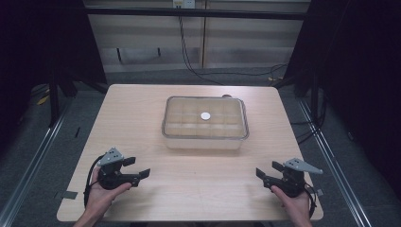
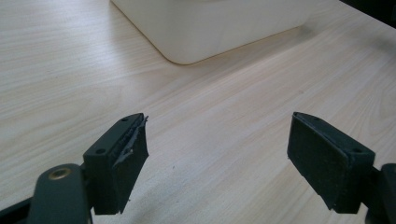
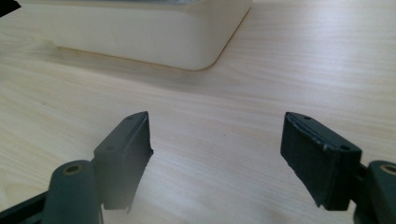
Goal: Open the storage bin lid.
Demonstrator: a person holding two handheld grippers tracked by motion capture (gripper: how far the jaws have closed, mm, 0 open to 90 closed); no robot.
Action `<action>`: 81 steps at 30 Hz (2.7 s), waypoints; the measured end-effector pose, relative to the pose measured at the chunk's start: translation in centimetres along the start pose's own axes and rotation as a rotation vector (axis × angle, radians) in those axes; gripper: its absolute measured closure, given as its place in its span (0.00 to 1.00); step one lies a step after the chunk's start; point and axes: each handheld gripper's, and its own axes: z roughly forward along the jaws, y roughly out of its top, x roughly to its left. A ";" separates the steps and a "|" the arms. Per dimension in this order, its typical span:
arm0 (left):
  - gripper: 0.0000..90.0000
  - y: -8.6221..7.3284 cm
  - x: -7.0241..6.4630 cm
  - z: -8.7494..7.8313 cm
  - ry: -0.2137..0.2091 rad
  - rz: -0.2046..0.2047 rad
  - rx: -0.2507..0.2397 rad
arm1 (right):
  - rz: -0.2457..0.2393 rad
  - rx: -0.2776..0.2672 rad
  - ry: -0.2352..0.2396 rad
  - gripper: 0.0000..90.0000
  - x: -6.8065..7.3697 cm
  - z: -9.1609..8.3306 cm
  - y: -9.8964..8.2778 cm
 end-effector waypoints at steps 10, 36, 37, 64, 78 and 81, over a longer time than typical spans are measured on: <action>0.23 0.2 -0.2 0.4 -0.019 0.004 0.005 | -0.021 0.032 0.064 0.24 0.2 0.2 0.0; 0.35 2.2 -1.1 1.8 -0.051 0.028 0.016 | -0.077 0.033 0.128 0.16 1.6 1.0 3.6; 0.35 2.3 -1.1 1.8 -0.048 0.026 0.011 | -0.077 0.033 0.128 0.16 1.6 1.0 3.6; 0.32 6.7 2.0 2.4 -0.065 0.004 -0.008 | -0.094 0.096 0.174 0.23 0.7 3.4 9.0; 0.30 9.3 2.5 4.1 -0.079 0.019 0.009 | -0.074 0.134 0.210 0.26 0.0 5.4 10.8; 0.29 9.6 2.6 4.4 -0.076 0.009 0.007 | -0.070 0.138 0.203 0.27 -0.4 5.8 11.2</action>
